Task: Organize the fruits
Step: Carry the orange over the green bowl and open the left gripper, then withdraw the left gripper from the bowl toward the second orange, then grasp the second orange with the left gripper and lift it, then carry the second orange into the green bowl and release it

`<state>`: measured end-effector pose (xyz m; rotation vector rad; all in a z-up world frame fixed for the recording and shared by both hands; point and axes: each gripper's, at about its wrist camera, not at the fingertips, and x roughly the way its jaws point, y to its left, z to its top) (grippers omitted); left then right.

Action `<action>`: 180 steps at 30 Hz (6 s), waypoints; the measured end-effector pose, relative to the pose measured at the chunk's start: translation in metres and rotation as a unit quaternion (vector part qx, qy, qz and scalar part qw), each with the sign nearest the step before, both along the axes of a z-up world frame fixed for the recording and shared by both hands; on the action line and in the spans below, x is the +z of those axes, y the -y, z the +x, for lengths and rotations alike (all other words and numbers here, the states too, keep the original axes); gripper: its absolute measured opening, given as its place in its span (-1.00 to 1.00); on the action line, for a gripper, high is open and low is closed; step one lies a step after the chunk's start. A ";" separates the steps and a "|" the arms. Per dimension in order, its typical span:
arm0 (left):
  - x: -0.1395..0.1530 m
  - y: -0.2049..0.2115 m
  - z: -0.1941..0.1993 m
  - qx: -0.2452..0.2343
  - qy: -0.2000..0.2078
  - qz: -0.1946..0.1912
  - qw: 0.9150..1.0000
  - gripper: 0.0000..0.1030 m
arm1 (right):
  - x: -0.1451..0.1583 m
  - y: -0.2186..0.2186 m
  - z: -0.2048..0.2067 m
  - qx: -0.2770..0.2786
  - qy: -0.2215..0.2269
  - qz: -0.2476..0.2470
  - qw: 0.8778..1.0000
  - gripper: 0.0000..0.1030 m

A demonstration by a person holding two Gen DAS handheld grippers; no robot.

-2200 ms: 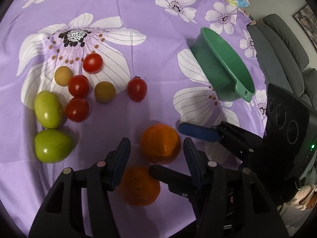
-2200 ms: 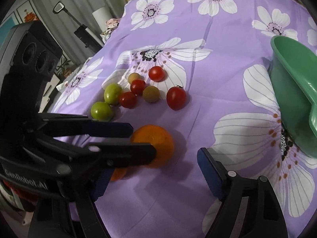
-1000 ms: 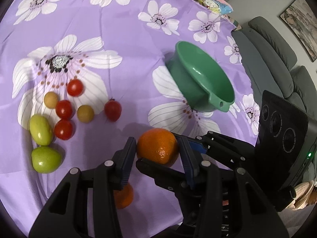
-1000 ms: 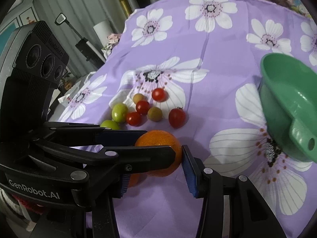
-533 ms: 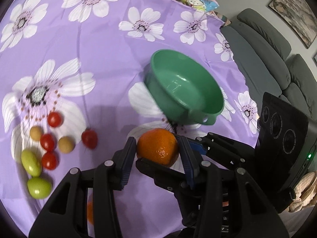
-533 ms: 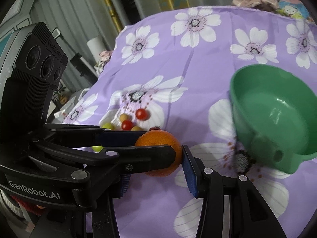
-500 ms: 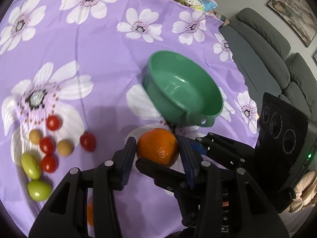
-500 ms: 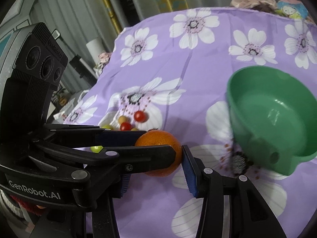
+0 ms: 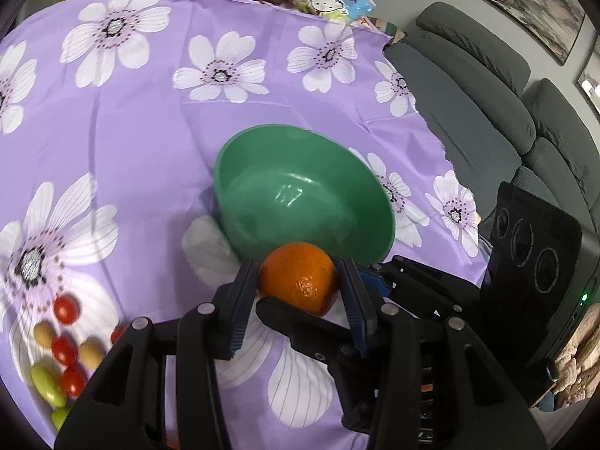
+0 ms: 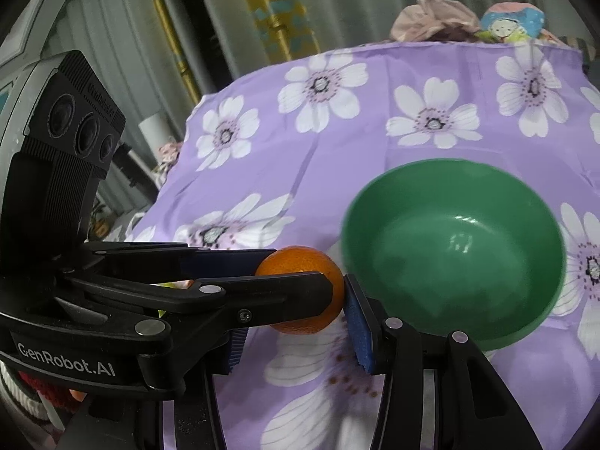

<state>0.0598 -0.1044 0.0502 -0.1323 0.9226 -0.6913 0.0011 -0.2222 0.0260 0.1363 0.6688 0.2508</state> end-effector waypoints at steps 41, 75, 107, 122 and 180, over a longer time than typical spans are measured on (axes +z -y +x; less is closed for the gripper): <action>-0.028 0.032 0.048 -0.013 -0.048 -0.005 0.999 -0.14 | -0.012 0.044 0.024 -0.062 -0.042 -0.023 0.997 -0.05; -0.047 -0.144 -0.051 0.163 -0.073 0.039 0.983 0.03 | -0.010 -0.027 -0.039 0.055 -0.050 -0.036 0.997 -0.04; -0.083 -0.145 -0.085 0.116 -0.113 0.022 0.987 0.03 | -0.065 -0.112 -0.040 0.192 -0.143 -0.069 0.968 -0.04; -0.090 -0.140 -0.084 0.094 -0.127 -0.001 0.987 -0.01 | -0.073 -0.126 -0.033 0.211 -0.155 -0.073 0.963 -0.03; -0.054 -0.104 -0.076 0.075 -0.076 0.004 0.994 -0.17 | -0.048 -0.104 -0.038 0.165 -0.077 -0.040 0.982 -0.13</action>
